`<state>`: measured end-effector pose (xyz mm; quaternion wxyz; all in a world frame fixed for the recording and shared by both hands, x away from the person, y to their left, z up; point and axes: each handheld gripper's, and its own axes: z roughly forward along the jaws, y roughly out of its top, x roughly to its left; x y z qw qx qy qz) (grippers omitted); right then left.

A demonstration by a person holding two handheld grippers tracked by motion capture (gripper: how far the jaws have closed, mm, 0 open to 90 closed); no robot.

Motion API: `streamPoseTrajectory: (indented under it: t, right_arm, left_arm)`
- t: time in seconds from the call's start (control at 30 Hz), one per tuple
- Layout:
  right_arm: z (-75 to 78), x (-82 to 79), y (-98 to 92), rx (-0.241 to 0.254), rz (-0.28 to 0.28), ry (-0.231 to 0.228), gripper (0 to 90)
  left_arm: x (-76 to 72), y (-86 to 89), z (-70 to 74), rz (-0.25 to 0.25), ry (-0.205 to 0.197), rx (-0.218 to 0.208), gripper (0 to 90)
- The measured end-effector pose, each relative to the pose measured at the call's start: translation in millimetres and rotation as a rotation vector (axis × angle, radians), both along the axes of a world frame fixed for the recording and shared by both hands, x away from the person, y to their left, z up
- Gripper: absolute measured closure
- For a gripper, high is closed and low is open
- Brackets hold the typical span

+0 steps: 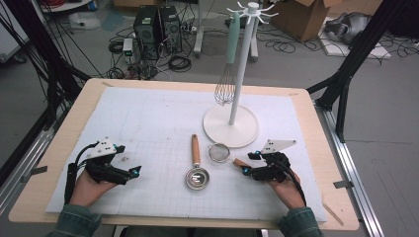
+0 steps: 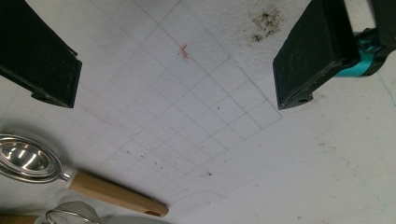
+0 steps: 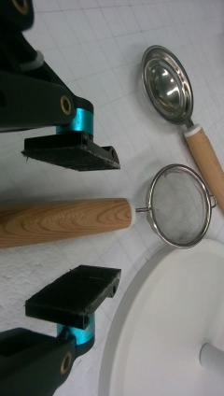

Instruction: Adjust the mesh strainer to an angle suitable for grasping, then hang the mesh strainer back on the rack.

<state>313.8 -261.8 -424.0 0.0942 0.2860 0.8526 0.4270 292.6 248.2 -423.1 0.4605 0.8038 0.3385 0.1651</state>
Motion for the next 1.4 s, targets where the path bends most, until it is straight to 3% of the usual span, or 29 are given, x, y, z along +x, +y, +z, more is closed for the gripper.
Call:
streamPoseTrajectory:
  t: [0.37,0.63,1.17,1.4]
  right_arm:
    - [-4.7,-6.0,-3.4,0.004,-0.007,-0.004,40.2]
    - [-9.0,-6.0,-0.4,-0.026,-0.003,-0.001,41.5]
    - [-18.5,6.7,19.9,-0.140,0.041,-0.008,59.6]
    - [-18.9,8.5,20.8,-0.138,0.055,-0.013,67.4]
  left_arm:
    - [0.0,-0.6,0.0,-0.004,0.000,0.001,1.7]
    - [0.0,-1.4,-0.3,-0.008,0.004,0.002,1.7]
    - [-0.3,-3.3,0.5,-0.032,0.007,0.009,1.7]
    - [-1.3,-6.0,3.5,-0.041,0.006,0.012,1.7]
